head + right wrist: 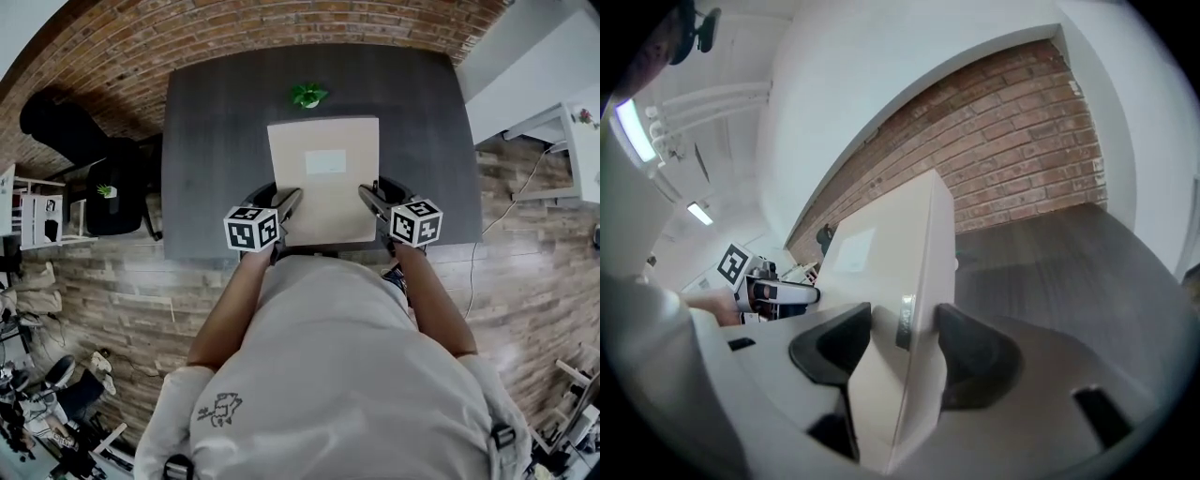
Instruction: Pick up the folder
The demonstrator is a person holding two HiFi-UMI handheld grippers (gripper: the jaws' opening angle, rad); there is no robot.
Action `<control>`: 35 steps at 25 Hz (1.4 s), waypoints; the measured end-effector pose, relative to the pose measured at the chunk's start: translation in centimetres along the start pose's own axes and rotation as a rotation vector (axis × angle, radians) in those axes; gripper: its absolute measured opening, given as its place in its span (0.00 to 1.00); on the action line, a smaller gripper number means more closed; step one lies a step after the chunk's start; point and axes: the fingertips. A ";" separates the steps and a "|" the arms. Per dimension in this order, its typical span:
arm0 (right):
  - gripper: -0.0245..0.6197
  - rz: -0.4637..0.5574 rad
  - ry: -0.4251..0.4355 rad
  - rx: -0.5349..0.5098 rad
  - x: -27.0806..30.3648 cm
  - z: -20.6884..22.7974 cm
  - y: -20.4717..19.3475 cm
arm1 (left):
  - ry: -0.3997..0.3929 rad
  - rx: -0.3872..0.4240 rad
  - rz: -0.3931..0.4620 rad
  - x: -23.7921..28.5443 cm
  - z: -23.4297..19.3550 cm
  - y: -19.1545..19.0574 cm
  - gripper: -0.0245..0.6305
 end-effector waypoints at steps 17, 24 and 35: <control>0.39 0.082 0.031 -0.004 -2.1 -5.5 2.6 | -0.011 0.058 0.033 -6.3 1.2 2.4 0.44; 0.39 0.085 0.007 0.006 -1.3 -9.7 1.9 | -0.055 0.074 0.043 -9.8 -1.1 2.7 0.44; 0.38 0.124 -0.052 0.000 1.1 -18.2 0.9 | -0.124 0.114 0.057 -16.3 -6.4 3.1 0.41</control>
Point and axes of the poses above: the fingertips, and each gripper's own axes: x forward along the fingers, z to its right, y out of its top, and after that the axes turned 2 degrees about -x, right-handed
